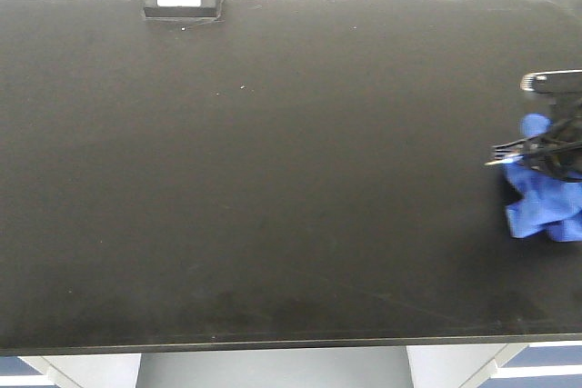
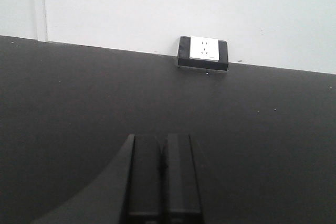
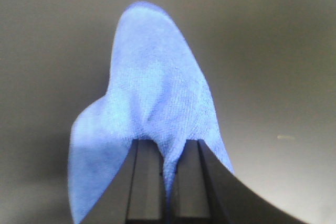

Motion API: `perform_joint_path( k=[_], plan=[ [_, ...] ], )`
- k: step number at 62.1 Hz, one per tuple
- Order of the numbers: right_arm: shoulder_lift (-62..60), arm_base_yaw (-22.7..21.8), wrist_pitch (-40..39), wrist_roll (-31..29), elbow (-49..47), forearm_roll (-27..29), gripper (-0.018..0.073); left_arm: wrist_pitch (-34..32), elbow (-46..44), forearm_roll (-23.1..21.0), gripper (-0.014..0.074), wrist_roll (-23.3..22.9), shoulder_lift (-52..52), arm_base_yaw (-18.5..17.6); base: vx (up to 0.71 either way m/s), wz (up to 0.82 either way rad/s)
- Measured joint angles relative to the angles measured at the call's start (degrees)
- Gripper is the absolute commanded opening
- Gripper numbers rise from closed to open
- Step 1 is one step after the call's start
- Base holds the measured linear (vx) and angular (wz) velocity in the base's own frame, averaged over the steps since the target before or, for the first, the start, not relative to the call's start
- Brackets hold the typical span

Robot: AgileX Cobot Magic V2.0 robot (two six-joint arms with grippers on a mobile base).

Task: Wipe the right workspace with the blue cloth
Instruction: 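Lower the cloth and drag it across the bench surface with the right gripper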

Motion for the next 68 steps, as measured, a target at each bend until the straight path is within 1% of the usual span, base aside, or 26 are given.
perform_joint_path(
  k=[5,7,9,14,16,20,24,29,36,42,50,56,62,68],
  plan=[
    [0.0,-0.47,-3.94,-0.87,0.56,1.27,0.0,0.0,0.0,0.0,-0.0006,0.0,0.0,0.0,0.0,0.0],
    [0.06,-0.23,-7.59,-1.01,1.06,2.07,0.0,0.0,0.0,0.0,-0.0006,0.0,0.0,0.0,0.0,0.0],
    [0.06,0.28,-9.54,-1.08,1.59,2.56,0.0,0.0,0.0,0.0,-0.0006,0.0,0.0,0.0,0.0,0.0],
    [0.17,3.46,-16.71,-1.14,3.13,2.9,0.0,0.0,0.0,0.0,-0.0006,0.0,0.0,0.0,0.0,0.0],
    [0.18,5.29,-19.02,-1.07,3.52,2.97,0.0,0.0,0.0,0.0,-0.0006,0.0,0.0,0.0,0.0,0.0],
    [0.65,10.48,-23.2,0.03,3.77,3.38,0.0,0.0,0.0,0.0,-0.0006,0.0,0.0,0.0,0.0,0.0],
    [1.13,16.42,-24.52,1.85,3.77,3.51,0.0001,0.0,0.0,0.0,-0.0006,0.0,0.0,0.0,0.0,0.0],
    [1.33,23.43,-24.96,2.76,3.77,3.13,0.0003,0.0,0.0,0.0,-0.0006,0.0,0.0,0.0,0.0,0.0],
    [1.33,30.13,-24.09,2.76,3.77,2.32,0.0004,0.0,0.0,0.0,-0.0006,0.0,0.0,0.0,0.0,0.0],
    [1.33,33.0,-21.6,2.76,3.77,2.27,0.0015,0.0,0.0,0.0,-0.0006,0.0,0.0,0.0,0.0,0.0],
    [1.33,33.97,-16.01,3.65,3.77,3.39,0.0054,0.0,0.0,0.0,-0.0006,0.0,0.0,0.0,0.0,0.0],
    [1.33,33.97,-11.25,4.48,3.77,4.49,0.0106,0.0,0.0,0.0,-0.0006,0.0,0.0,0.0,0.0,0.0],
    [0.55,33.97,-6.61,4.68,3.77,5.71,0.018,0.0,0.0,0.0,-0.0006,0.0,0.0,0.0,0.0,0.0],
    [-1.62,33.97,-2.39,4.53,3.77,5.76,0.0263,0.0,0.0,0.0,-0.0006,0.0,0.0,0.0,0.0,0.0]
  ],
)
